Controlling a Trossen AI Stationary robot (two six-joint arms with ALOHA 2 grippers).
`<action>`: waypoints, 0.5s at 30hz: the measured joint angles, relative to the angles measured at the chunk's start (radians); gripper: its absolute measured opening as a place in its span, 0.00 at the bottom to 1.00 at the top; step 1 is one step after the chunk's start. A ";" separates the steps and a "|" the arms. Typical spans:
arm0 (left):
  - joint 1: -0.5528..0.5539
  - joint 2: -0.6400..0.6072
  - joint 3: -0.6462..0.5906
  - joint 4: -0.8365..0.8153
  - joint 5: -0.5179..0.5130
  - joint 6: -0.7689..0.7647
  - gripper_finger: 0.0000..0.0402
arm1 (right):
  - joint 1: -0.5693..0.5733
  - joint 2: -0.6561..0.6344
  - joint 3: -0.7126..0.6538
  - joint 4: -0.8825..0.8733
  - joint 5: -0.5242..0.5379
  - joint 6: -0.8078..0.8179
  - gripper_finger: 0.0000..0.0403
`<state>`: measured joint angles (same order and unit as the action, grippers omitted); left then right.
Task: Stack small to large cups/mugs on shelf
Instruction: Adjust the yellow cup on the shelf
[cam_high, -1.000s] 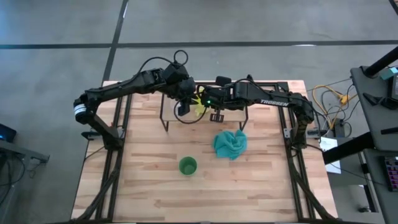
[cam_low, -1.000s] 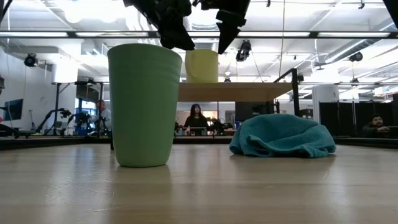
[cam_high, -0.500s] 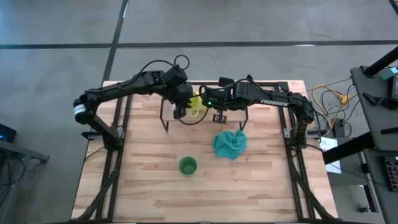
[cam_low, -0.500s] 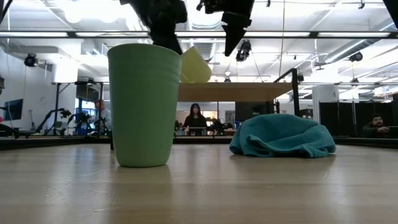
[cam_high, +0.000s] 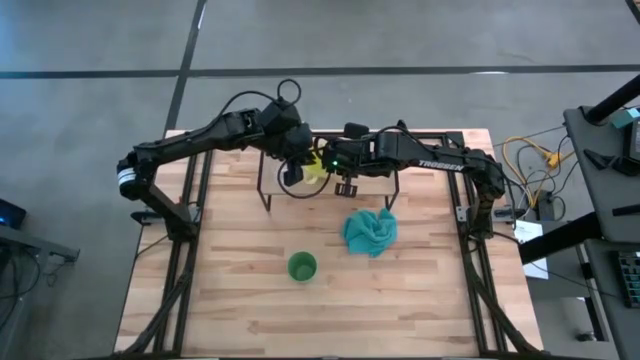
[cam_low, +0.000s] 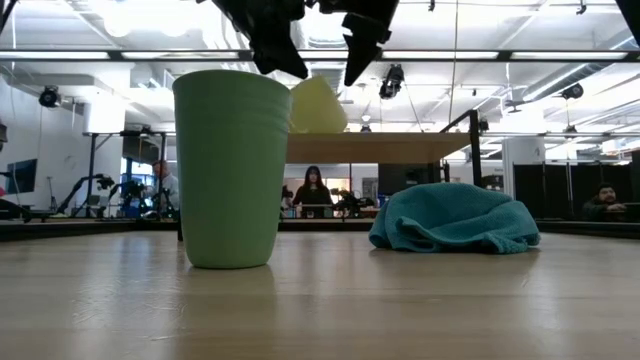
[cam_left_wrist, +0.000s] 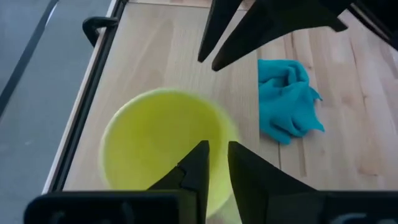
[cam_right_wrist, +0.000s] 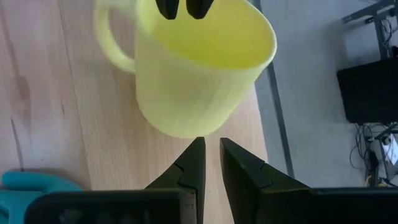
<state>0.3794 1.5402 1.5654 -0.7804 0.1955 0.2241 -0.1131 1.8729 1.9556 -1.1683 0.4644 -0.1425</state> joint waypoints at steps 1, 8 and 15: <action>0.000 0.000 0.000 0.003 0.000 0.000 0.11 | -0.001 0.000 0.000 0.000 0.000 0.000 0.11; 0.000 0.000 0.001 0.010 0.001 0.000 0.11 | -0.002 0.000 -0.002 -0.002 0.005 -0.001 0.11; 0.000 0.000 -0.001 0.004 0.001 0.000 0.11 | -0.001 0.000 -0.002 -0.005 0.008 0.000 0.11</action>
<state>0.3794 1.5402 1.5642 -0.7761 0.1963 0.2245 -0.1143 1.8729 1.9537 -1.1736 0.4725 -0.1425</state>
